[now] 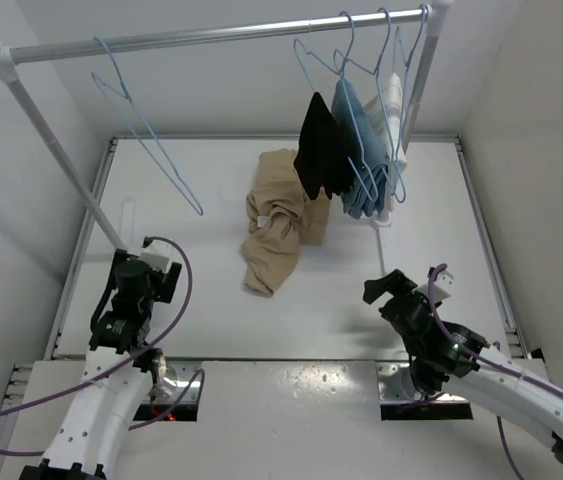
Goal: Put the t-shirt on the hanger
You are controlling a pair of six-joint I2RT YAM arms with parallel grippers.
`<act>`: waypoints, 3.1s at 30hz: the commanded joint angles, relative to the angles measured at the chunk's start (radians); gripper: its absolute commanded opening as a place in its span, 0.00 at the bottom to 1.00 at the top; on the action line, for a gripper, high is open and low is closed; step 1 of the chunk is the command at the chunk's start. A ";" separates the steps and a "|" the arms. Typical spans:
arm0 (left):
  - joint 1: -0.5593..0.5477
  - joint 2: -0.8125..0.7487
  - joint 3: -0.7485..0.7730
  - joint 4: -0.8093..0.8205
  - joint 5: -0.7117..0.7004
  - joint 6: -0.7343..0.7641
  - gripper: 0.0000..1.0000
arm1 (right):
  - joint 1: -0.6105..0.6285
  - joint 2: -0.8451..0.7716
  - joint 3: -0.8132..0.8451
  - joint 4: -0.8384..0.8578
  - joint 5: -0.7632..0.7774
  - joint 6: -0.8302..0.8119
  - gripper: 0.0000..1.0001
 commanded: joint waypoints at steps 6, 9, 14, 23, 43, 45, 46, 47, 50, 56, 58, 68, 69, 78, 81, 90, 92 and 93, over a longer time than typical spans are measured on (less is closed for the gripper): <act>0.007 -0.042 0.087 0.044 -0.063 -0.061 0.99 | -0.002 0.015 -0.042 0.252 -0.094 -0.188 1.00; 0.007 -0.075 0.087 0.012 -0.011 0.009 0.99 | -0.002 0.088 -0.067 0.364 -0.159 -0.234 1.00; 0.007 -0.192 0.167 -0.185 0.412 0.207 0.92 | -0.002 0.271 -0.023 0.452 -0.238 -0.294 1.00; 0.007 -0.326 0.428 -0.557 0.843 0.654 0.80 | -0.002 0.559 0.114 0.486 -0.300 -0.404 1.00; 0.007 0.272 1.057 0.136 0.485 -0.559 0.82 | -0.002 0.561 0.105 0.524 -0.351 -0.448 1.00; 0.007 0.299 1.066 0.162 0.475 -0.569 0.82 | -0.002 0.550 0.094 0.524 -0.351 -0.438 1.00; 0.007 0.309 1.066 0.162 0.448 -0.569 0.82 | -0.002 0.538 0.084 0.533 -0.351 -0.438 1.00; 0.007 0.325 1.075 0.162 0.423 -0.569 0.82 | -0.002 0.538 0.083 0.533 -0.351 -0.438 1.00; 0.007 0.412 1.159 0.061 0.341 -0.579 0.80 | -0.002 0.529 0.083 0.533 -0.341 -0.438 1.00; 0.016 0.520 1.226 -0.002 0.354 -0.599 0.80 | -0.002 0.529 0.083 0.533 -0.341 -0.447 1.00; 0.016 0.538 1.226 -0.002 0.395 -0.618 0.80 | -0.002 0.529 0.083 0.542 -0.341 -0.447 1.00; 0.044 0.570 1.233 -0.079 0.443 -0.667 0.29 | -0.002 0.484 0.076 0.513 -0.341 -0.447 1.00; 0.044 0.570 1.233 -0.079 0.457 -0.667 0.21 | -0.002 0.484 0.076 0.513 -0.341 -0.447 1.00; 0.044 0.543 1.243 -0.043 0.468 -0.621 0.00 | 0.008 0.483 0.086 0.504 -0.351 -0.458 1.00; 0.044 0.510 1.243 0.012 0.521 -0.596 0.00 | 0.008 0.503 0.109 0.504 -0.369 -0.478 1.00; 0.044 0.323 1.002 0.093 0.656 -0.523 0.00 | 0.008 0.573 0.195 0.515 -0.489 -0.568 1.00; 0.044 0.262 0.947 0.073 0.665 -0.495 0.00 | 0.008 0.582 0.211 0.515 -0.521 -0.595 1.00; 0.044 0.239 0.887 0.063 0.675 -0.478 0.00 | 0.008 0.582 0.230 0.515 -0.533 -0.605 1.00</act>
